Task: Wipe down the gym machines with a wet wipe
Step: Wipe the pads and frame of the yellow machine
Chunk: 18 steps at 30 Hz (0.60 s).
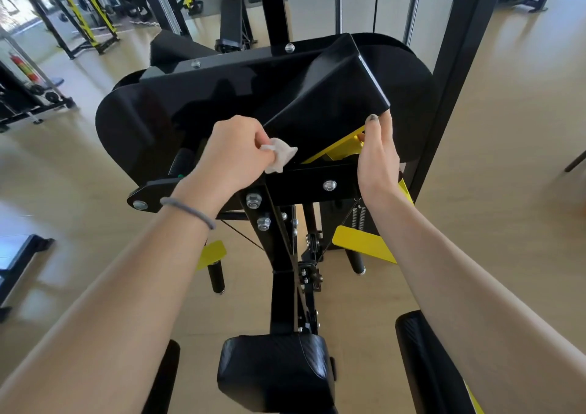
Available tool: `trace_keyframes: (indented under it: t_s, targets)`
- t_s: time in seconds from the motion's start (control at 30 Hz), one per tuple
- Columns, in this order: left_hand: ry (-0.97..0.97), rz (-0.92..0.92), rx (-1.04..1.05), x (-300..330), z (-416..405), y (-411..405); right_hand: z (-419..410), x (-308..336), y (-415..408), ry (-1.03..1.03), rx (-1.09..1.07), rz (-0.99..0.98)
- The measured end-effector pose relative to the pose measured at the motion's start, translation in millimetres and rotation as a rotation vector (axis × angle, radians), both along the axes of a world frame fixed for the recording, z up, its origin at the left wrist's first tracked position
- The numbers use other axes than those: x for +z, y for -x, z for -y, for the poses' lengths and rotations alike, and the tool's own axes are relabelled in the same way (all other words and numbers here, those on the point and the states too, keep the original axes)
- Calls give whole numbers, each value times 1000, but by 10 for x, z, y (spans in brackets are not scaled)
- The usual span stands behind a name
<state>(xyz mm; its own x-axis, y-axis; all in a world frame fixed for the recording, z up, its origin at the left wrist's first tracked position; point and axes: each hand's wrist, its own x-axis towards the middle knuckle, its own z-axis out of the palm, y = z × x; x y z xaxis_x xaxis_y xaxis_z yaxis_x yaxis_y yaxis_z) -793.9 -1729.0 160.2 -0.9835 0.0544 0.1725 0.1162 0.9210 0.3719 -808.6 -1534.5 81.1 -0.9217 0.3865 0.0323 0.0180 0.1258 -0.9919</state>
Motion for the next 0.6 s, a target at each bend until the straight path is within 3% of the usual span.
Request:
trace_keyframes:
  t_s: [0.13, 0.23, 0.5, 0.6]
  targets:
    - [36, 103, 124, -46, -297, 115, -21, -23, 12, -2, 14, -20]
    - [-199, 149, 304, -126, -552, 183, -24, -31, 26, -6, 0, -10]
    - [-589, 102, 565, -241, -852, 284, -34, -48, 40, 4, -4, -1]
    - [-584, 185, 546, -250, -946, 358, -16, -46, 32, 14, -16, -2]
